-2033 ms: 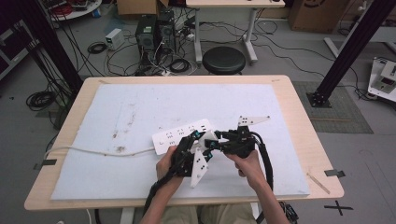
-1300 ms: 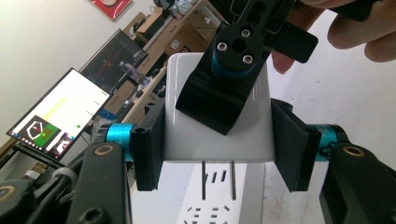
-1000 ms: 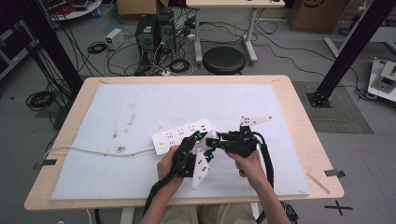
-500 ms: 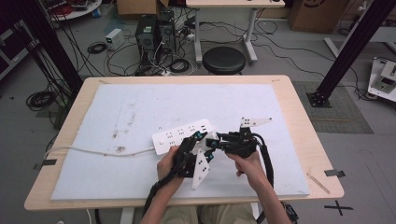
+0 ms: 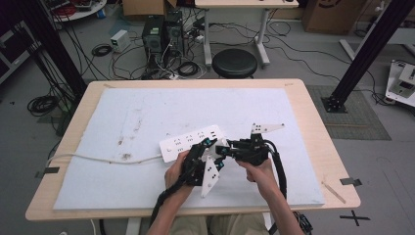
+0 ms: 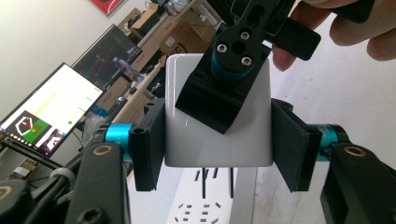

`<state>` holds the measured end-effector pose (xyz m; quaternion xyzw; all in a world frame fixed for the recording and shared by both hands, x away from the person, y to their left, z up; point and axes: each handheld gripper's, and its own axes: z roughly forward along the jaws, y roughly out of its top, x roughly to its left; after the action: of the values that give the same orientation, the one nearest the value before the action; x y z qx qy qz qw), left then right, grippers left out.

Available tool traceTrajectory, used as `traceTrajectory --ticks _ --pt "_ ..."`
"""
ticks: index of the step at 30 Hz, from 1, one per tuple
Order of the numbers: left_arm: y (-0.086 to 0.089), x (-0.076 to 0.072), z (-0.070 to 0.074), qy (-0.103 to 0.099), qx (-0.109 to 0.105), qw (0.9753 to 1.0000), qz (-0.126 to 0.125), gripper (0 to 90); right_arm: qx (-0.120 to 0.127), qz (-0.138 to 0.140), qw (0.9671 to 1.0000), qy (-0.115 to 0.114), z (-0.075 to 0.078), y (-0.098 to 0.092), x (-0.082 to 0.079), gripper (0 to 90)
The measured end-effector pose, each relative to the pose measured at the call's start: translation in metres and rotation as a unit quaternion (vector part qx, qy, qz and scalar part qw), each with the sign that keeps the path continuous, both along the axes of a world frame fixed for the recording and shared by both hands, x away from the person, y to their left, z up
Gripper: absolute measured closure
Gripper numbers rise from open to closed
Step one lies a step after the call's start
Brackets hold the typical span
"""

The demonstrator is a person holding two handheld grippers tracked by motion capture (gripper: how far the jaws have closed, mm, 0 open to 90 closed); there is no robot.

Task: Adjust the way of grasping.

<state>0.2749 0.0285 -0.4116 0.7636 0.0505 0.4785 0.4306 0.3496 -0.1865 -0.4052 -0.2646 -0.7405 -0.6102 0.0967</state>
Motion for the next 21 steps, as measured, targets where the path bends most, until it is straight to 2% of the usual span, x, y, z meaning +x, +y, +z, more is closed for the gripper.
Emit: traceTrajectory --ticks 3,4,9,10,14,15,17,21 --pt "0.0 0.001 -0.001 0.009 0.001 0.9999 -0.004 32.8 0.003 -0.001 1.0 -0.001 0.0 0.0 0.0 63.1" --pt "-0.001 0.003 -0.001 0.018 0.003 0.9998 -0.009 30.9 0.005 -0.004 1.0 -0.002 0.0 -0.001 0.0 63.1" --pt "-0.001 0.004 -0.001 0.022 0.001 0.9997 -0.006 28.3 0.007 -0.005 1.0 -0.002 0.0 -0.002 0.001 63.1" --pt "0.0 0.004 -0.001 0.026 0.0 0.9996 -0.009 25.9 0.006 -0.002 0.9999 -0.01 0.0 -0.002 0.001 63.0" --pt "0.001 0.003 0.001 0.024 -0.002 0.9997 -0.01 25.8 0.007 -0.005 0.9999 -0.012 0.001 -0.003 0.001 63.1" --pt "0.002 0.003 0.002 0.027 -0.009 0.9996 -0.01 25.9 0.01 -0.007 0.9998 -0.018 0.001 -0.004 0.001 63.1" --pt "0.004 0.002 0.003 0.026 -0.008 0.9996 -0.01 25.8 0.011 -0.009 0.9998 -0.017 0.001 -0.004 0.001 63.1" --pt "0.009 0.001 0.006 0.026 -0.02 0.9995 -0.005 25.8 0.009 -0.011 0.9998 -0.017 0.001 -0.005 0.001 63.1"
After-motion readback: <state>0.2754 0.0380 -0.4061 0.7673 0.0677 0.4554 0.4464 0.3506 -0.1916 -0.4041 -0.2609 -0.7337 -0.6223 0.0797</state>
